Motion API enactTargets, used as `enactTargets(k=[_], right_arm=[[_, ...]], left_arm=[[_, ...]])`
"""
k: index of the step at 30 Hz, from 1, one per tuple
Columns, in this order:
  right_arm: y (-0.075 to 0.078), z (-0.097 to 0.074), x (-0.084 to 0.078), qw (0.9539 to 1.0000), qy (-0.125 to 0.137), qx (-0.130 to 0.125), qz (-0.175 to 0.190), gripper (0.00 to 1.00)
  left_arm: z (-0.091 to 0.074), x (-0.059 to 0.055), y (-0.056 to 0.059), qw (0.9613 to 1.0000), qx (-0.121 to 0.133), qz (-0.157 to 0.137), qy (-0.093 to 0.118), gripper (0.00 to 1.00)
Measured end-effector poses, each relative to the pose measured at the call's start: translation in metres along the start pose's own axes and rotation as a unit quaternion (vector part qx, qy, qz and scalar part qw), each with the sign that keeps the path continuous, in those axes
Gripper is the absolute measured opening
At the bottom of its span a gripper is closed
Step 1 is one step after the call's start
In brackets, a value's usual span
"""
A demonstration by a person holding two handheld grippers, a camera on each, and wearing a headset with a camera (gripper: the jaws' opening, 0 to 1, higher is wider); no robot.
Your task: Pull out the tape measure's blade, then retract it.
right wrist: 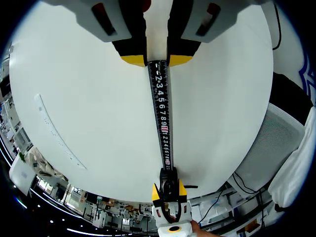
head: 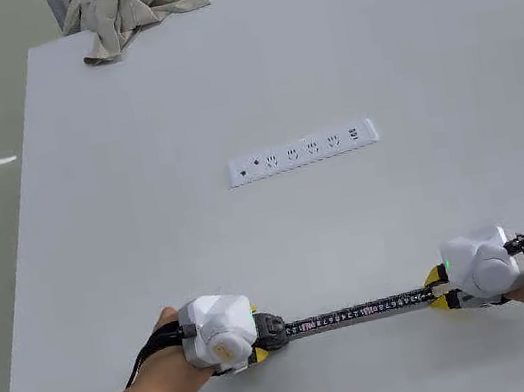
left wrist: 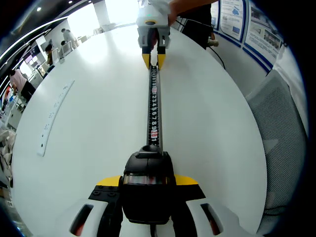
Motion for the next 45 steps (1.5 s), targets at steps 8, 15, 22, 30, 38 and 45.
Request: enactTargets(k=[8,15,22,30,38,45], right_arm=[[0.000,0.000,0.001,1.0000,-0.008,-0.004,-0.003,0.16],[0.001,0.000,0.001,0.9999,-0.016,-0.007,-0.001,0.16],[0.001,0.000,0.003,0.9997,-0.020,-0.015,0.003,0.17],[0.003,0.000,0.003,0.9992,-0.023,-0.027,0.019,0.21],[0.002,-0.001,0.002,0.9979,-0.016,-0.035,0.052,0.24],[-0.002,-0.002,0.001,0.9960,-0.007,-0.043,0.077,0.26]], left_arm=[[0.000,-0.001,0.001,1.0000,0.004,0.001,0.003,0.36],[0.001,-0.001,0.000,1.0000,0.005,-0.001,0.006,0.36],[0.001,-0.001,0.000,0.9999,0.010,-0.006,0.004,0.37],[0.000,-0.002,0.000,0.9996,0.021,-0.018,0.006,0.37],[-0.005,-0.002,-0.001,0.9981,0.039,-0.046,0.015,0.39],[-0.010,-0.004,-0.001,0.9948,0.057,-0.080,0.024,0.40]])
Point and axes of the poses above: the centre of the closed fingertips' face, and the gripper's own axes: z roughly forward along the fingers, y roughly to its right, x roughly out of its top, the point moved 5 cm from there along -z, roughly backward along the fingers, and after that the axes turned 10 degrees about z, right-handed, at the moved point
